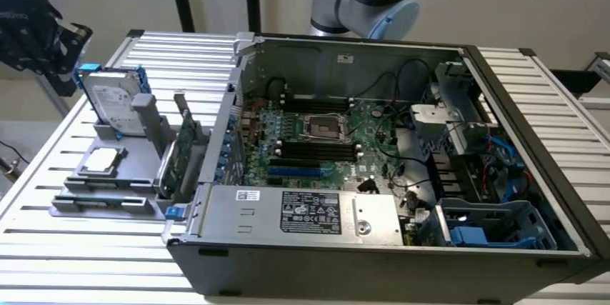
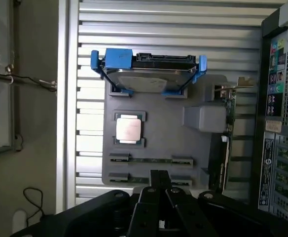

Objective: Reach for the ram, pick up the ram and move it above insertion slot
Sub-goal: 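Reach for the ram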

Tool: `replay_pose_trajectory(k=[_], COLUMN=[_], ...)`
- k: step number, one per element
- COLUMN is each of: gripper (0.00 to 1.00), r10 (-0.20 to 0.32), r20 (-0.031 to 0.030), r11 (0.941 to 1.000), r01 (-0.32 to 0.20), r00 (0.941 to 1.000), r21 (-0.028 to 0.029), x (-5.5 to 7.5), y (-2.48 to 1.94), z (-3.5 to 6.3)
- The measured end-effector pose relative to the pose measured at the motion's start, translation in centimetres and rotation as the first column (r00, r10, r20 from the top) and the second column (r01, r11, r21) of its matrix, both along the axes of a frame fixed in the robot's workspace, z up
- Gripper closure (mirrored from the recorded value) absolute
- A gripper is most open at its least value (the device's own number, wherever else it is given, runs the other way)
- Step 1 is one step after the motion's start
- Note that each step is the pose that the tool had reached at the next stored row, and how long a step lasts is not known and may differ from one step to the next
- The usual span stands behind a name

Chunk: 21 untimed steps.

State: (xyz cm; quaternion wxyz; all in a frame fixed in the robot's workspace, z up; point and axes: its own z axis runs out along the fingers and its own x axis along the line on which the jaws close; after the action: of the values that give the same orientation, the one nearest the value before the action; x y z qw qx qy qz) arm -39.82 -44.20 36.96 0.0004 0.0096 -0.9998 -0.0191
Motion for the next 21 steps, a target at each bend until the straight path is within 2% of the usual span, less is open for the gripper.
replay_pose_trajectory(k=[7,11,17,21], gripper=[0.89,0.89,0.89,0.89], r10=[0.0,0.0,0.0,0.003], r20=[-0.0001,-0.0001,-0.0001,0.0], r11=[1.0,1.0,1.0,1.0], r01=[0.0,0.0,0.0,-0.003], r00=[1.0,1.0,1.0,1.0], r21=[-0.0001,0.0,-0.0008,-0.001], x=[0.9,1.2,1.4,1.5], y=[-2.01,-2.98,-3.97,-4.35], z=[-0.44,-0.82,-1.41,-1.62])
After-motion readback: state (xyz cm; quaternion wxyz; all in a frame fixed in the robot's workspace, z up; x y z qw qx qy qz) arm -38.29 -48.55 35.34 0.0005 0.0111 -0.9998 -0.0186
